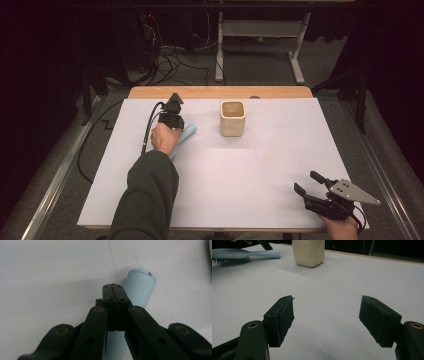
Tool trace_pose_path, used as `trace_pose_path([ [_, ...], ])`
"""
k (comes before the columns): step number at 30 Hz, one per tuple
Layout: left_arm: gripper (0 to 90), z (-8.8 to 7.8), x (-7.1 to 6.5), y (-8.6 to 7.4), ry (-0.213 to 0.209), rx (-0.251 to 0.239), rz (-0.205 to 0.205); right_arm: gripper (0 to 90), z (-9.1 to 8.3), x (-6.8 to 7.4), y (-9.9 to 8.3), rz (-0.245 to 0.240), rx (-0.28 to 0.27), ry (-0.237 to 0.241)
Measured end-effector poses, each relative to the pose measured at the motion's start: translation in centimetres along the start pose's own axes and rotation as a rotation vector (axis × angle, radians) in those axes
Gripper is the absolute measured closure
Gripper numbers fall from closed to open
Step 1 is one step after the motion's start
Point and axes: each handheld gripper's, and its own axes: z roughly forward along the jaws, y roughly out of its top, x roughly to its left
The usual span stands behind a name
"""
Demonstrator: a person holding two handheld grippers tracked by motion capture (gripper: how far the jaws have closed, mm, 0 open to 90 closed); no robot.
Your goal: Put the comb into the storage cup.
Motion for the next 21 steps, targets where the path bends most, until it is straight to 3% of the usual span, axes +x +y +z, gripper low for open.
trace_pose_path([
  [9, 89.7, 0.5, -2.1, -0.4, -0.026, 0.021, 0.05, 29.6, -0.1, 0.1, 0.0, -0.007, -0.007, 0.005],
  [17, 89.8, 0.3, -2.9, -0.8, -0.046, 0.025, 0.082, 30.8, -0.3, 0.1, 0.0, -0.018, -0.012, 0.009],
  [21, 89.7, -0.2, -3.2, -1.0, -0.049, 0.017, 0.094, 30.6, -0.4, -0.2, -0.1, 0.003, -0.013, -0.001],
])
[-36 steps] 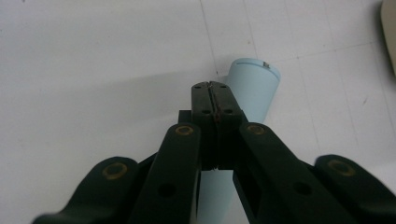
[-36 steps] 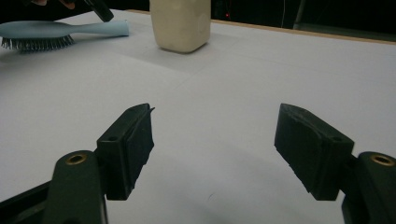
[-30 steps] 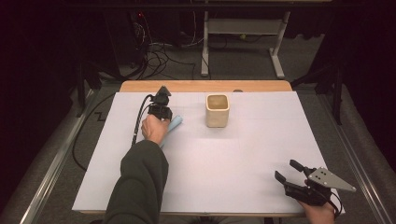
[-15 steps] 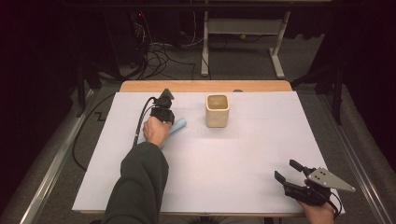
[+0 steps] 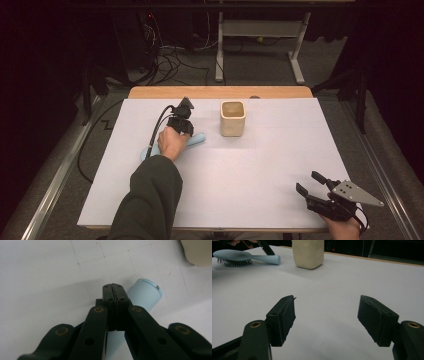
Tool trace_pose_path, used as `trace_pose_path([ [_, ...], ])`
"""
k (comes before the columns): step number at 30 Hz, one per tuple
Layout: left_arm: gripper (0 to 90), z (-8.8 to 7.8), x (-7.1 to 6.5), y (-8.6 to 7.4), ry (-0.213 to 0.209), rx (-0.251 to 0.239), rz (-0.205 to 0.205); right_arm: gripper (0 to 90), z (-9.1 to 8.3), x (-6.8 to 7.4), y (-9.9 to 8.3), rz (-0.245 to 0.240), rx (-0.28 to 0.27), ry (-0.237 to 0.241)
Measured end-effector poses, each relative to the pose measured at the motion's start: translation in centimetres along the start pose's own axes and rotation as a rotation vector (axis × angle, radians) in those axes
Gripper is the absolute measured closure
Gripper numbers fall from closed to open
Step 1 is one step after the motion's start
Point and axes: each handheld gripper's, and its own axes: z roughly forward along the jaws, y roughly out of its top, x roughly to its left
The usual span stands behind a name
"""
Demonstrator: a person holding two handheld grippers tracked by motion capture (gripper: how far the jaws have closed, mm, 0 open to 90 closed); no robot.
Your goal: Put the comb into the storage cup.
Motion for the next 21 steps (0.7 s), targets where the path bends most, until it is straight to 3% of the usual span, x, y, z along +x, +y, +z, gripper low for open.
trace_pose_path([
  [21, 89.7, 0.2, -1.4, -1.4, -0.011, -0.006, 0.05, 28.0, -0.1, 0.1, 0.1, 0.007, -0.012, -0.01],
])
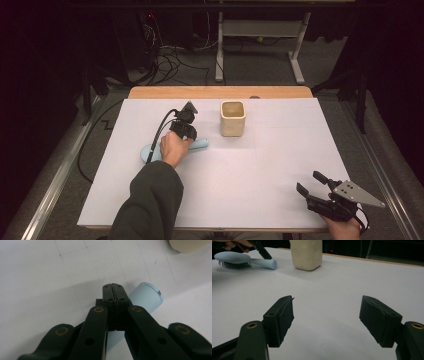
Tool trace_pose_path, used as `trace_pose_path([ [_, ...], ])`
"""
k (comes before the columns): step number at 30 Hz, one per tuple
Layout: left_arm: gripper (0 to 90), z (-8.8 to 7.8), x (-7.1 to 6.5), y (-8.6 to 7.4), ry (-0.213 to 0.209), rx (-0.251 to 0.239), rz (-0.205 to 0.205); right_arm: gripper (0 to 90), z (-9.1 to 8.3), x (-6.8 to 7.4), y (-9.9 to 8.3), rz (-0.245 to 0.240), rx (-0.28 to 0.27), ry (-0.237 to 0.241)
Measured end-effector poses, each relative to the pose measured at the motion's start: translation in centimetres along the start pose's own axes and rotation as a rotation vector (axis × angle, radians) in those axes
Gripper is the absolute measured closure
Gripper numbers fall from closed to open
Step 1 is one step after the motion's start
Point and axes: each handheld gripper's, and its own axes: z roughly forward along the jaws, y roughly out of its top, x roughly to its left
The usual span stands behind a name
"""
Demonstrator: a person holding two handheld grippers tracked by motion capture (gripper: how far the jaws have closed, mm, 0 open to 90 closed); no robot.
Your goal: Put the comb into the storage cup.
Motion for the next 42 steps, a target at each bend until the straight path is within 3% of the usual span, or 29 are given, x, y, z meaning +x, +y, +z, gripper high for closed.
trace_pose_path([
  [12, 89.7, 0.1, -1.3, -2.1, -0.016, 0.005, 0.056, 28.1, 0.2, 0.1, 0.0, -0.003, 0.008, 0.003],
  [22, 89.8, 0.1, -1.2, -3.3, -0.026, 0.004, 0.063, 28.2, 0.2, 0.1, 0.0, -0.006, 0.007, 0.006],
  [42, 89.8, -0.2, -2.8, -6.0, -0.06, 0.005, 0.114, 29.8, 0.2, 0.4, 0.1, -0.031, -0.001, 0.01],
])
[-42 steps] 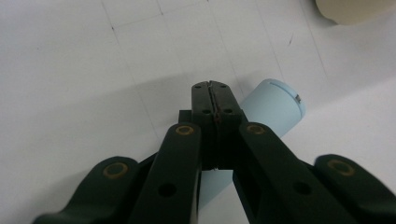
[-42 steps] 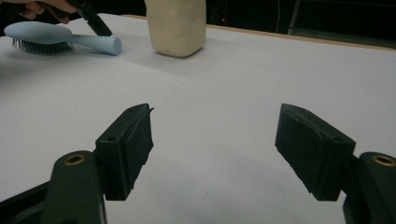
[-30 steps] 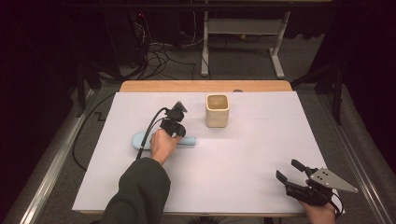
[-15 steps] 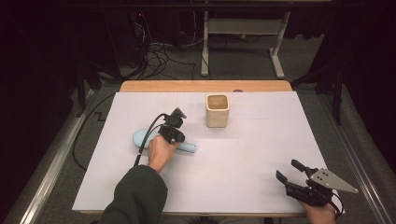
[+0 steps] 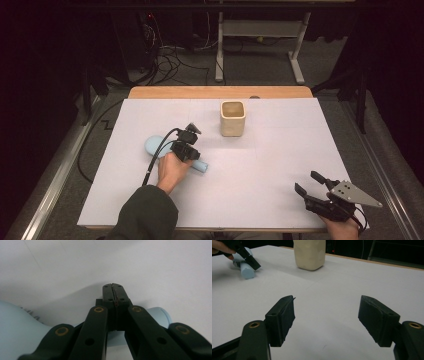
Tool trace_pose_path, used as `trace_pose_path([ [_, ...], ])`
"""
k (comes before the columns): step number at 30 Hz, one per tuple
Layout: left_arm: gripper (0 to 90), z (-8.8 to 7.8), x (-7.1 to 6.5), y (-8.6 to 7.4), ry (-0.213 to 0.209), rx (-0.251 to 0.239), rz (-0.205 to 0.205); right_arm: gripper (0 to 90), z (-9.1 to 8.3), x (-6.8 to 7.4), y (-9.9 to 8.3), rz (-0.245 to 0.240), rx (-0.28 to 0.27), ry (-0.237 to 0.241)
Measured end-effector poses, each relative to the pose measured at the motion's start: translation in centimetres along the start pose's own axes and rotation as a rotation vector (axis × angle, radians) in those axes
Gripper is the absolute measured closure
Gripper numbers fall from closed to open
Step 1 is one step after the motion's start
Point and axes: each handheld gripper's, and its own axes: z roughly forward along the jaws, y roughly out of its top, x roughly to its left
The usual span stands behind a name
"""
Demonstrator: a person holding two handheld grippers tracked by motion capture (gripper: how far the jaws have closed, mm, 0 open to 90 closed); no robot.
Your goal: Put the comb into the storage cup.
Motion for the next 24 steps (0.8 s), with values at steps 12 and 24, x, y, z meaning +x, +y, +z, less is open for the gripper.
trace_pose_path([
  [12, 89.8, -0.2, -1.0, -0.7, 0.006, 0.011, 0.044, 29.5, 0.2, -0.2, 0.0, 0.018, 0.013, -0.003],
  [24, 89.8, -0.6, -1.1, -2.2, -0.016, 0.011, 0.052, 29.6, 0.3, -0.1, 0.0, 0.008, 0.013, -0.005],
])
